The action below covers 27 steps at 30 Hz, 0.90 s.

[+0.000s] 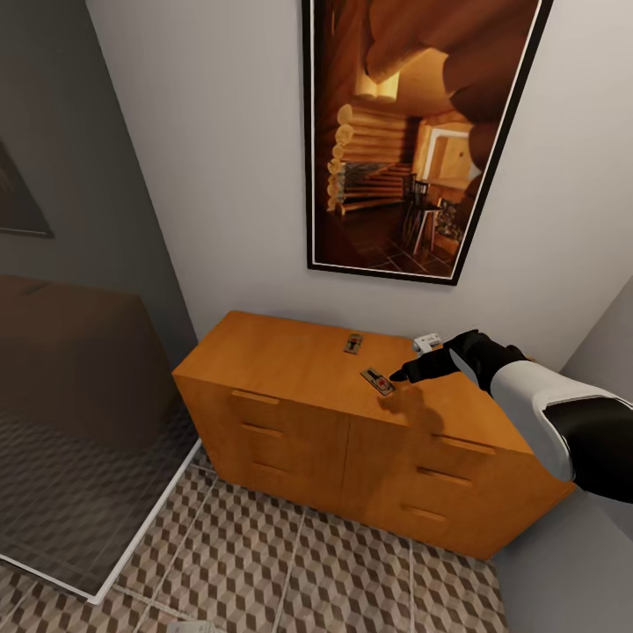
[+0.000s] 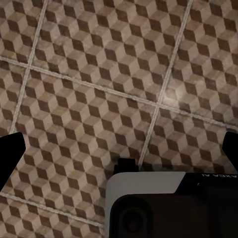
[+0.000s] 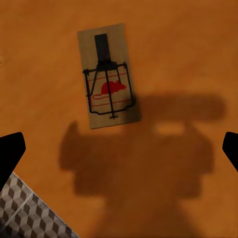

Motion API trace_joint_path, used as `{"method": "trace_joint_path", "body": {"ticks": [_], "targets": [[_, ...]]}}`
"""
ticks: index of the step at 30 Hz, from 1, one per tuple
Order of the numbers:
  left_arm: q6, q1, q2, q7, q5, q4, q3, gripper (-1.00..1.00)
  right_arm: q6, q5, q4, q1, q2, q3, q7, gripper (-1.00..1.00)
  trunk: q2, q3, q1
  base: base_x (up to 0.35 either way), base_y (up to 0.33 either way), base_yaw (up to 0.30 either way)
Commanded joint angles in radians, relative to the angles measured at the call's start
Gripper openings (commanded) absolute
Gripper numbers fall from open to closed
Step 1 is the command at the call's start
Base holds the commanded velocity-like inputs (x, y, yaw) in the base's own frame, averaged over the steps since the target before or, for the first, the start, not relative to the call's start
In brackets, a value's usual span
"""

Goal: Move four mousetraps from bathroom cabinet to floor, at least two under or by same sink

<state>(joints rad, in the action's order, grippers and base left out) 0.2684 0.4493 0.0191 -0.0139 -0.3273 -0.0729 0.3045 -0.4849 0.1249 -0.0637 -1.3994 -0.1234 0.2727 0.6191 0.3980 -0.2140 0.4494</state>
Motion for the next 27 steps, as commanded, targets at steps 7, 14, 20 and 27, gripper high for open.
{"method": "trace_joint_path", "body": {"ticks": [7,14,20,27], "targets": [[0.006,0.002,-0.001,-0.001,-0.004,-0.004,0.008,1.0,-0.002,0.01,-0.001,0.0,0.0,-0.001,0.007,1.0,0.002,-0.009,0.001,0.0,0.0,0.0],[0.006,0.002,-0.001,-0.001,-0.004,-0.004,0.008,1.0,0.0,0.01,0.0,0.0,0.005,-0.001,0.006,1.0,0.002,-0.017,0.001,0.009,0.0,0.0],[0.006,0.002,-0.001,-0.001,-0.004,-0.004,0.008,1.0,0.0,0.01,0.001,0.0,0.007,-0.001,0.006,1.0,0.002,-0.018,0.001,0.042,0.0,0.0],[0.006,0.002,-0.001,-0.001,-0.004,-0.004,0.008,1.0,0.0,0.01,0.001,0.0,0.007,-0.001,0.006,1.0,0.002,-0.018,0.001,0.007,0.0,0.0]]}}
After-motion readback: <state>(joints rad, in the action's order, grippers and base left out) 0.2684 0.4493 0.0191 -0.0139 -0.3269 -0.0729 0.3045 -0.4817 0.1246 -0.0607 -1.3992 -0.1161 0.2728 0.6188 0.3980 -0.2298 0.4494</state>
